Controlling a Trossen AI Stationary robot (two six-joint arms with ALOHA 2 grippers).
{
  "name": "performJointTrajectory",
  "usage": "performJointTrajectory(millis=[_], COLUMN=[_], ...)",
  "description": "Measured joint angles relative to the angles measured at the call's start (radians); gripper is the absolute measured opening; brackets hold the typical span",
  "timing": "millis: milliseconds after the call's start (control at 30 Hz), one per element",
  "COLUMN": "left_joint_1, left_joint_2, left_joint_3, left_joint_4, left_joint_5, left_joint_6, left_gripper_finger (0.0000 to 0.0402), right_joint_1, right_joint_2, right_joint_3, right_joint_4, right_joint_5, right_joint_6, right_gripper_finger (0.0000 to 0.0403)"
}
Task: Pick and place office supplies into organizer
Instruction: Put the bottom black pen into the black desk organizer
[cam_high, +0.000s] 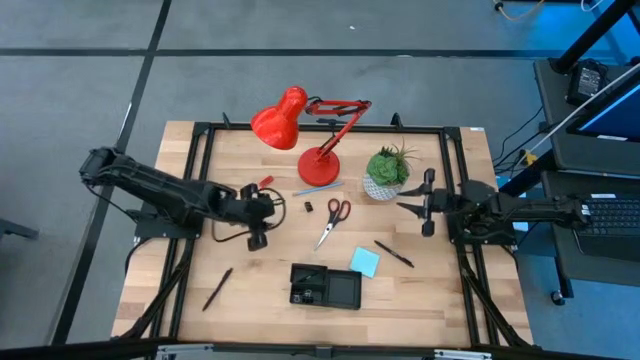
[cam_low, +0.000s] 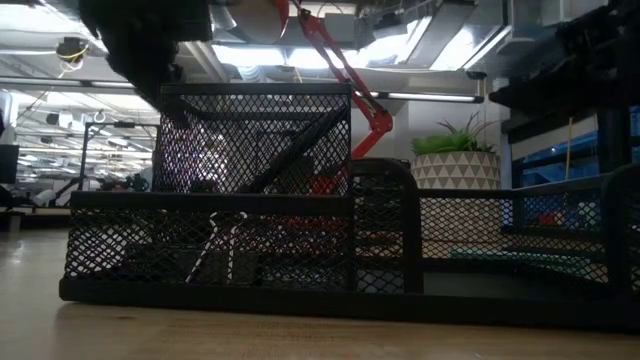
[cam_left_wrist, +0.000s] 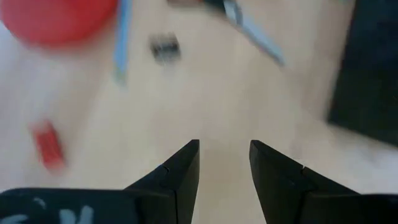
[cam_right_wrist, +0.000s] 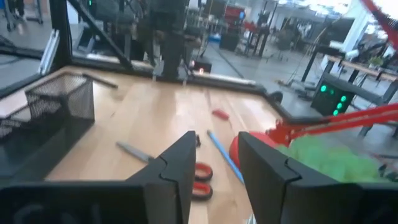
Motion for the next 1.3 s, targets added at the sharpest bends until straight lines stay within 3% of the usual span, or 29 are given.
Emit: performJointTrajectory(millis=[233,433,567,833,1067,1300], left_joint_1=[0.001,0.001,0.002,0.023,0.057,0.074], left_joint_2=[0.207,0.336,0.422,0.573,0.664,0.731], left_joint_3=[0.189,0.198,0.194,0.194,0.194,0.194], left_joint_4=[-0.368,-0.399,-0.420,-0.461,-0.619,-0.595], left_joint_5=[0.387,0.719,0.862,0.909,0.911,0.907], left_joint_6=[-0.364,-0.526,-0.570,-0.424,-0.302,-0.189], left_gripper_finger=[0.0136,0.0136,0.0136,0.0136,0.0136,0.0136], right_joint_1=[0.000,0.000,0.000,0.000,0.000,0.000], right_joint_2=[0.000,0.000,0.000,0.000,0.000,0.000], right_joint_3=[0.000,0.000,0.000,0.000,0.000,0.000], right_joint_4=[-0.062,-0.063,-0.064,-0.079,-0.088,-0.119], right_joint_5=[0.040,0.040,0.040,0.040,0.041,0.041], right_joint_6=[-0.002,-0.018,-0.024,-0.023,0.003,0.003], right_gripper_finger=[0.0123,0.0123,0.0123,0.0123,0.0123,0.0123])
